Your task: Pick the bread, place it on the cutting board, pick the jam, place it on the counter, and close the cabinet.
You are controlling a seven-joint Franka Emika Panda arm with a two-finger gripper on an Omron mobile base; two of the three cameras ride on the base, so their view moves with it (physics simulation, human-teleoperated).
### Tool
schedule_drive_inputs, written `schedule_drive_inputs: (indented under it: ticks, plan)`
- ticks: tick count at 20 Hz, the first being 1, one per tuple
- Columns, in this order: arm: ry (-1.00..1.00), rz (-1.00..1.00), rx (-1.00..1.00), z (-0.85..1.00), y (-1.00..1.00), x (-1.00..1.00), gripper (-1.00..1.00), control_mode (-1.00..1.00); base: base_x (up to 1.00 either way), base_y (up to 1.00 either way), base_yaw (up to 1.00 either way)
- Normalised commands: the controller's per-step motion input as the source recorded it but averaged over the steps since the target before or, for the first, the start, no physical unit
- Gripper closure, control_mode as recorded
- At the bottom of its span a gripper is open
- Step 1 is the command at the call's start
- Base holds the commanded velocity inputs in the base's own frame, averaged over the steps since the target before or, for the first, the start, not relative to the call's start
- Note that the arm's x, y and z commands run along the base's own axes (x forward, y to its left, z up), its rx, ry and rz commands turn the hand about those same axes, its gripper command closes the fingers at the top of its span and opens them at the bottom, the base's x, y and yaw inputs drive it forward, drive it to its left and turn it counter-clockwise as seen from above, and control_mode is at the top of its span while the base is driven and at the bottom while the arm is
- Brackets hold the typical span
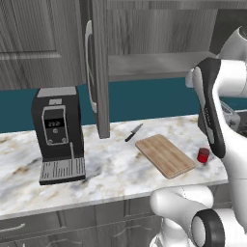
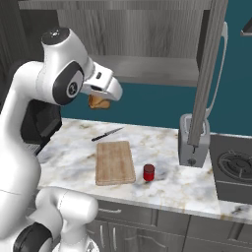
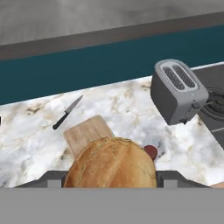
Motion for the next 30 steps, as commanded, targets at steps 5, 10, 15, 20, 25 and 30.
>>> schedule_drive_inputs:
  ticks: [5, 10, 15, 20, 25, 30]
  plan:
    - [0.10, 0.00, 0.05, -0.12, 0.00, 0.00, 1.00, -1.00, 0.00, 0.00, 0.00]
    - [0.10, 0.00, 0.03, -0.20, 0.01, 0.00, 1.00, -1.00, 0.00, 0.00, 0.00]
    - [0.07, 0.00, 0.00, -0.36, 0.12, 0.00, 1.00, -1.00, 0.00, 0.00, 0.00]
    - [0.04, 0.00, 0.00, -0.38, 0.16, 0.00, 1.00, -1.00, 0.00, 0.00, 0.00]
    - [0.01, 0.00, 0.00, -0.44, 0.09, 0.04, 1.00, -1.00, 0.00, 0.00, 0.00]
    - [0.00, 0.00, 0.00, -0.47, 0.04, 0.21, 1.00, -1.00, 0.00, 0.00, 0.00]
